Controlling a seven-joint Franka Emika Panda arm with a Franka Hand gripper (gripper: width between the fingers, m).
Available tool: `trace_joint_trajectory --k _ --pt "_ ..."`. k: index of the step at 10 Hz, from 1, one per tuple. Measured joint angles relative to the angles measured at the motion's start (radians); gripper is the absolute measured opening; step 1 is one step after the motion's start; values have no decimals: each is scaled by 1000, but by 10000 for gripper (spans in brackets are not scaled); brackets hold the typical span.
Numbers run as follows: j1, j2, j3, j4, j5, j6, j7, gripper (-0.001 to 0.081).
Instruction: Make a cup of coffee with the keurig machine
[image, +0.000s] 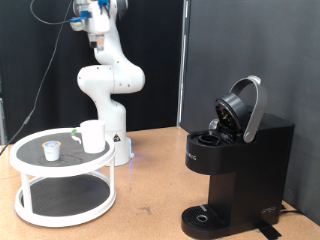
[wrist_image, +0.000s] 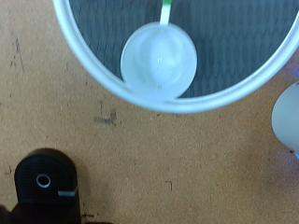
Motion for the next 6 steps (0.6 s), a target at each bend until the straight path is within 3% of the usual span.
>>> trace_joint_trajectory --k 3,6 --pt "-34 9 -78 15 -56 -4 -56 734" --pt "-42 20 -138 36 -91 -4 -108 734"
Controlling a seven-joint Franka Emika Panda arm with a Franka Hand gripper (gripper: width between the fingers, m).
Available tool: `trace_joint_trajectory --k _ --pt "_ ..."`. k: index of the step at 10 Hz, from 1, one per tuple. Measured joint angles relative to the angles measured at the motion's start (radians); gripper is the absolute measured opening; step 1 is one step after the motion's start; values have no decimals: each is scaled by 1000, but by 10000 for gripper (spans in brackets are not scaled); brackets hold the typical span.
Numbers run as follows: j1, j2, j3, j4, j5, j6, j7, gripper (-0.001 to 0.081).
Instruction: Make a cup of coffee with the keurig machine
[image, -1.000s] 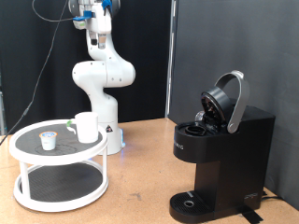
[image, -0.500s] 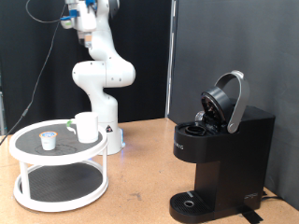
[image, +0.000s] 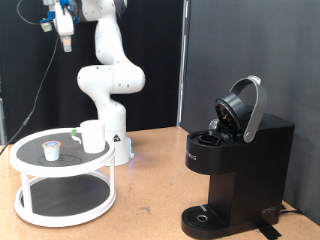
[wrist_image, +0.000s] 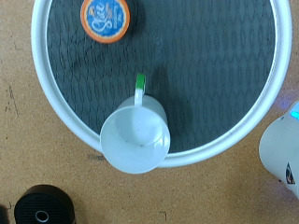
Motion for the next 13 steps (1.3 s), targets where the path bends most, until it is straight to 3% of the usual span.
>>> trace_joint_trajectory --k 3,7,10,13 --pt "0 0 -17 5 -15 0 -20 734" --pt "30 9 -52 3 -12 -25 -185 734" --pt "31 59 -83 -21 -36 64 -222 734" --pt "24 136 -108 -67 -67 202 -189 734"
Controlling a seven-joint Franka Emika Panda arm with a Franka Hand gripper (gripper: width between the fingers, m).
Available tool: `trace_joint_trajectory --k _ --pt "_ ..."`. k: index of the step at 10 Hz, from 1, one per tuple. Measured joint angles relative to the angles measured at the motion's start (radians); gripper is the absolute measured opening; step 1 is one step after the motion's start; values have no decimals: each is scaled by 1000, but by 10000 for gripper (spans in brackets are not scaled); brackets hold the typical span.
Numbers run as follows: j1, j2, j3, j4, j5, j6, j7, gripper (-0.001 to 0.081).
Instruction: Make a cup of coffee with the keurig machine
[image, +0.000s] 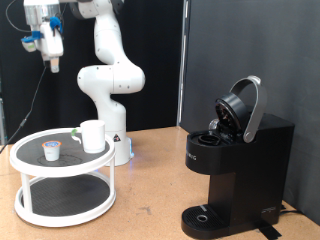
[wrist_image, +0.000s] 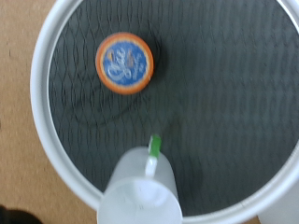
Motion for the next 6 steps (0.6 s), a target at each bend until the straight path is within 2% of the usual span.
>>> trace_joint_trajectory --k 2,4,6 --pt "-15 45 3 -23 -10 51 65 734" --pt "-14 41 -1 -31 -6 62 44 734" --pt "-17 43 -4 -75 -14 124 55 734"
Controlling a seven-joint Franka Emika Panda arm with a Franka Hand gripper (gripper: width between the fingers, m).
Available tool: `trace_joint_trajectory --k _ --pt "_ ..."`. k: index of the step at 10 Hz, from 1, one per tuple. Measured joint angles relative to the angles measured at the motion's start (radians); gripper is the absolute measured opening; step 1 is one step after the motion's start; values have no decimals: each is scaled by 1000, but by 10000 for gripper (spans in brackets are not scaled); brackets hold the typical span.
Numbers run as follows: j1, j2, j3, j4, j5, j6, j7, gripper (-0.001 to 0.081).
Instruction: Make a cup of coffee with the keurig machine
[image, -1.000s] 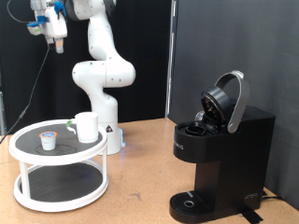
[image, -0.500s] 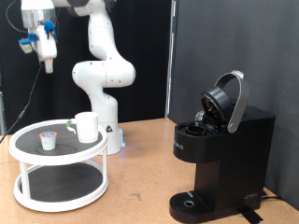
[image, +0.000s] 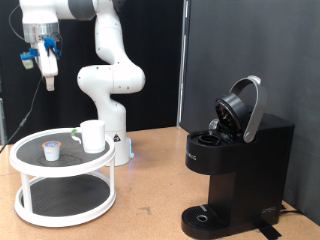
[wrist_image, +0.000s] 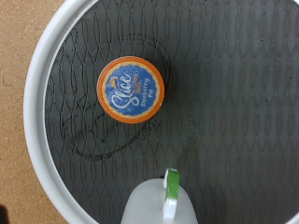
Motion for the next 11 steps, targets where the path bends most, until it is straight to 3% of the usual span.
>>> trace_joint_trajectory --k 6,11 --pt "-25 69 -12 -126 -49 239 58 734" --pt "-35 159 -20 -170 -51 401 98 734"
